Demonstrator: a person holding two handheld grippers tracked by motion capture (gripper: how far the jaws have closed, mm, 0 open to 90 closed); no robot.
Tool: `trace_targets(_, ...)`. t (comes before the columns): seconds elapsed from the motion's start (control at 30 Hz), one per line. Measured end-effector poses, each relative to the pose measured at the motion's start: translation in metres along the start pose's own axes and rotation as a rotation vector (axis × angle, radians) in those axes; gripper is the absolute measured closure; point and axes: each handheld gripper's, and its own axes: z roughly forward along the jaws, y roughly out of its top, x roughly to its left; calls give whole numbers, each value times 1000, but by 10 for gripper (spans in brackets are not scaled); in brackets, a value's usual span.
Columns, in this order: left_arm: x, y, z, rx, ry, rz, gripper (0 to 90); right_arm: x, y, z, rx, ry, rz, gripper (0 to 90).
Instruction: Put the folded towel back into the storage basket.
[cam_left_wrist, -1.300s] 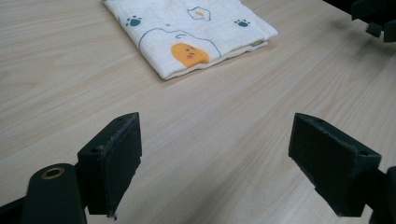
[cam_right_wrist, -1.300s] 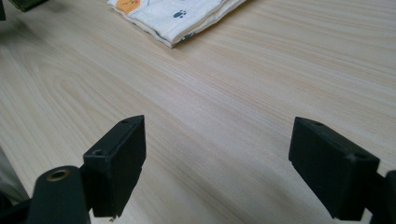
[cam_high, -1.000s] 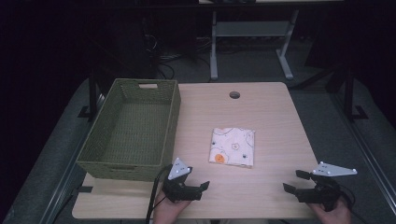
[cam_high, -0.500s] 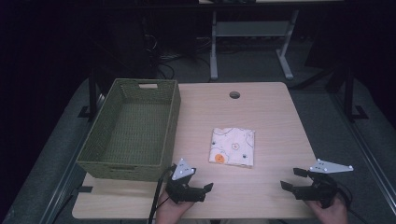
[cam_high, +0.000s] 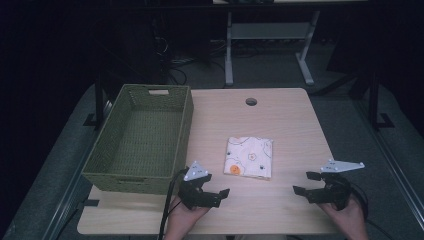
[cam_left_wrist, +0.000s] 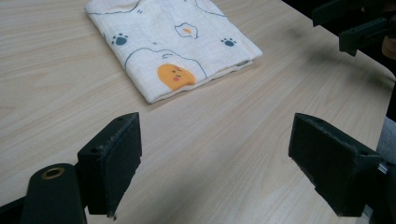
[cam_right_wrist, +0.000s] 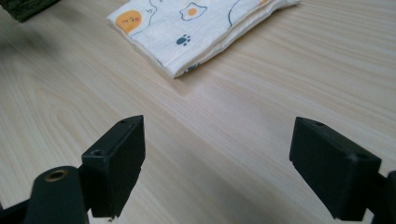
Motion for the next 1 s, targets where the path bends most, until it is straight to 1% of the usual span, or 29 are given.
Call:
trace_targets(0.03,-1,2,2,3,-2,3,175,-1,5,3,1,15,0,179)
trace_targets(0.07,-1,2,2,3,-2,3,175,-1,5,3,1,15,0,179)
trace_targets(0.1,0,4,4,5,-8,-5,175,-1,10,5,8,24,0,180)
trace_targets(0.13,0,4,4,5,-8,-5,175,-1,10,5,8,24,0,180)
trace_targets(0.17,1,7,6,10,-7,-6,175,0,16,7,16,36,-1,183)
trace_targets(0.2,1,7,6,10,-7,-6,175,0,16,7,16,36,-1,183)
trace_targets(0.23,3,13,8,11,-4,-13,175,-1,22,9,19,44,-7,184)
trace_targets(0.27,3,13,8,11,-4,-13,175,-1,22,9,19,44,-7,184)
trace_targets(0.3,3,19,11,11,2,-16,175,-1,28,11,28,48,-10,184)
trace_targets(0.33,3,19,11,11,2,-16,175,-1,28,11,28,48,-10,184)
trace_targets(0.37,2,22,12,16,1,-19,175,-2,34,14,29,53,-15,193)
trace_targets(0.4,2,25,14,21,2,-16,175,-2,34,14,29,53,-15,193)
trace_targets(0.43,0,30,17,29,10,-6,175,-3,40,17,41,62,-16,198)
trace_targets(0.47,0,30,17,29,10,-6,175,-3,40,17,41,62,-16,198)
trace_targets(0.5,1,35,20,35,6,-9,176,-3,46,21,54,63,-19,198)
trace_targets(0.53,1,35,20,35,6,-9,176,-3,46,21,54,63,-19,198)
trace_targets(0.57,2,40,25,45,17,-9,176,-5,51,25,58,68,-18,201)
trace_targets(0.6,2,40,25,45,17,-9,176,-6,54,27,64,68,-17,201)
trace_targets(0.63,2,44,29,51,24,-14,178,-8,57,29,68,64,-26,201)
trace_targets(0.73,2,48,34,62,26,-10,180,-11,64,33,63,79,-14,205)
trace_targets(0.77,3,53,39,74,36,-3,180,-13,67,35,75,81,-13,204)
trace_targets(0.8,3,53,39,74,36,-3,180,-13,67,35,75,81,-13,204)
trace_targets(0.83,5,57,44,82,41,-10,180,-14,72,39,86,78,-14,205)
trace_targets(0.87,5,57,44,82,41,-10,180,-15,75,40,81,78,-16,210)
trace_targets(0.9,9,60,49,94,50,-17,181,-16,78,41,78,86,-11,215)
trace_targets(0.93,9,60,49,94,50,-17,182,-16,78,41,78,86,-11,215)
trace_targets(0.97,14,63,54,103,51,-34,183,-19,84,43,95,77,-11,215)
trace_targets(1.0,14,63,54,103,51,-34,191,-19,84,43,95,77,-11,215)
